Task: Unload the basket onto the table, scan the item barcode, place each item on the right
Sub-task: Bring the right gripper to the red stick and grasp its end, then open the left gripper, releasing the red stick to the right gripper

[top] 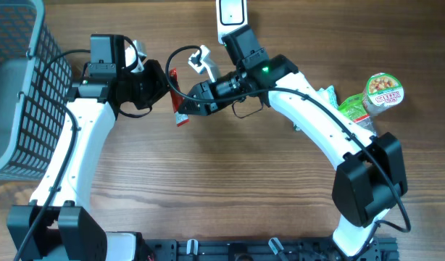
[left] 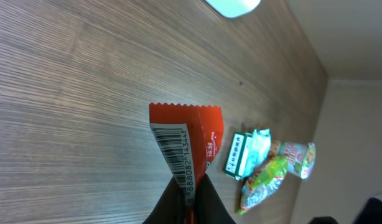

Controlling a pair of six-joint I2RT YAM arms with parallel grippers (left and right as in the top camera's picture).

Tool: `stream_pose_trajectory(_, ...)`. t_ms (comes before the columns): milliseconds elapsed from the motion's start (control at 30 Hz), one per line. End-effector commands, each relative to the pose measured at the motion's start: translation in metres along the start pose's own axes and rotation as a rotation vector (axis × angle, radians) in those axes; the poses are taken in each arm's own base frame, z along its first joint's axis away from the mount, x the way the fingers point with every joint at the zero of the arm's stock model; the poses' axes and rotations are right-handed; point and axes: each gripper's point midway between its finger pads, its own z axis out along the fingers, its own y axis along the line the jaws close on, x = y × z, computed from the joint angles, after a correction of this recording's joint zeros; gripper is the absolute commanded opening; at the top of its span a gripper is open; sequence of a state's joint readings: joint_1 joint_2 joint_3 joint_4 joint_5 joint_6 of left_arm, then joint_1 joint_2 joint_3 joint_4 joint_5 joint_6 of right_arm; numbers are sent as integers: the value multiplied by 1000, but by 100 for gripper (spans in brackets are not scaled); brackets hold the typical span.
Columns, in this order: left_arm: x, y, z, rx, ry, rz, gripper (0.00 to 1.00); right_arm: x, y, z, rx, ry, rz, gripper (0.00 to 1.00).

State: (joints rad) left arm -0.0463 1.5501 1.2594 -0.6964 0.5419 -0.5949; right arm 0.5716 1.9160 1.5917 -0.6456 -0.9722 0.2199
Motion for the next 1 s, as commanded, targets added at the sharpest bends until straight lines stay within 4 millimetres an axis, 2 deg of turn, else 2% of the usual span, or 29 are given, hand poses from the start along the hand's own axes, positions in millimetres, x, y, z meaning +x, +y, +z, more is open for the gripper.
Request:
stream_pose_trajectory(0,3,-21,-9,76,12,47,4,-1,6,-3,9,-13,8,40)
stream_pose_trajectory(200,4,-30,-10,123,22,61,4,2,1,1,8,-11,28,40)
stream_pose_trajectory(233,4,-30,-10,123,23,62,4,2,1,1,8,-12,25,38)
stream_pose_trajectory(267,4,-30,-10,122,23,61,4,2,0,1,9,-14,22,32)
stream_pose_trajectory(300,4,-30,-10,123,22,61,4,1,-1,1,14,-19,18,20)
stream_pose_trajectory(367,4,-30,-10,123,22,61,4,-2,0,1,15,-27,8,14)
stream_pose_trajectory(433,4,-30,-10,123,23,61,4,-3,-1,1,19,-31,4,15)
stream_pose_trajectory(533,4,-30,-10,123,23,61,4,-3,-1,1,22,-32,3,29)
stream_pose_trajectory(567,4,-30,-10,123,23,61,4,-3,-1,1,22,-33,3,30)
stream_pose_trajectory(967,6,-31,-10,130,32,59,4,-6,-9,1,67,-48,36,31)
